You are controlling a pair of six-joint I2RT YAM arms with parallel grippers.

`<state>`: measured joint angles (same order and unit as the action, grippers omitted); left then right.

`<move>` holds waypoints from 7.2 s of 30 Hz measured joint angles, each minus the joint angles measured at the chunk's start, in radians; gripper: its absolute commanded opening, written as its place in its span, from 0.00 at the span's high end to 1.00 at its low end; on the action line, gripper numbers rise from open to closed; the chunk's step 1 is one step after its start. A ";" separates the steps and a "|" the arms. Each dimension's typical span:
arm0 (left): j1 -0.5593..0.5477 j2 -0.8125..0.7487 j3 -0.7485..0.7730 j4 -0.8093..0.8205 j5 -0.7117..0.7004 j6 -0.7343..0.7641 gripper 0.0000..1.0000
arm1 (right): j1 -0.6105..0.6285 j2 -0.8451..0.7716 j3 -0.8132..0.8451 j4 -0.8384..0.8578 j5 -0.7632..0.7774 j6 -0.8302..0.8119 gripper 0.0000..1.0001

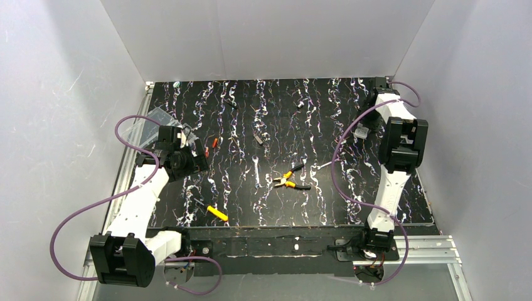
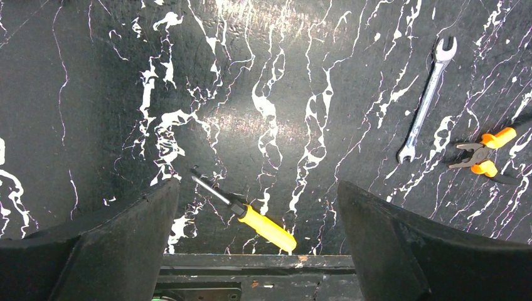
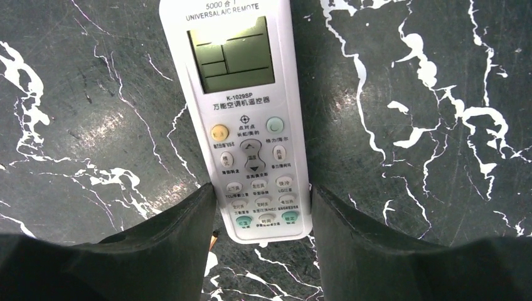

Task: Load the batteries into the remote control
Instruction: Pick up the remote control from the center of the board, then adjust the remote control.

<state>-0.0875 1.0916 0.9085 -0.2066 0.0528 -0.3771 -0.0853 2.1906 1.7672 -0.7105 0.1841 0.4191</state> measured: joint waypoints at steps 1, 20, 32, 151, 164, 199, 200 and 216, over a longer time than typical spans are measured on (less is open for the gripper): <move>0.000 0.000 0.000 0.000 0.000 0.000 0.01 | 0.000 0.008 0.005 -0.003 0.000 -0.002 0.33; 0.000 0.000 0.000 -0.001 0.000 0.000 0.00 | 0.000 0.023 0.022 -0.070 0.008 -0.030 0.60; 0.000 0.005 0.156 -0.042 0.079 -0.115 0.01 | 0.338 -0.457 -0.239 0.055 0.067 -0.032 0.61; -0.322 0.061 0.287 0.206 0.354 -0.792 0.02 | 1.086 -0.861 -0.592 0.202 0.218 -0.196 0.99; -0.335 0.081 0.297 0.141 0.302 -0.842 0.02 | 1.245 -0.862 -0.572 0.267 0.311 -0.398 0.99; -0.383 0.152 0.296 0.209 0.337 -0.929 0.52 | 1.366 -0.801 -0.520 0.375 0.464 -0.633 0.97; -0.383 0.155 0.296 0.209 0.340 -0.929 0.55 | 1.369 -0.801 -0.520 0.378 0.464 -0.634 0.96; -0.383 0.163 0.282 0.233 0.355 -0.924 1.00 | 1.376 -0.803 -0.521 0.383 0.483 -0.643 0.43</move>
<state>-0.4709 1.2541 1.1904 0.0261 0.4080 -1.3006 1.2907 1.3872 1.2457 -0.3275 0.6674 -0.2241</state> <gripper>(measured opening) 0.344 0.442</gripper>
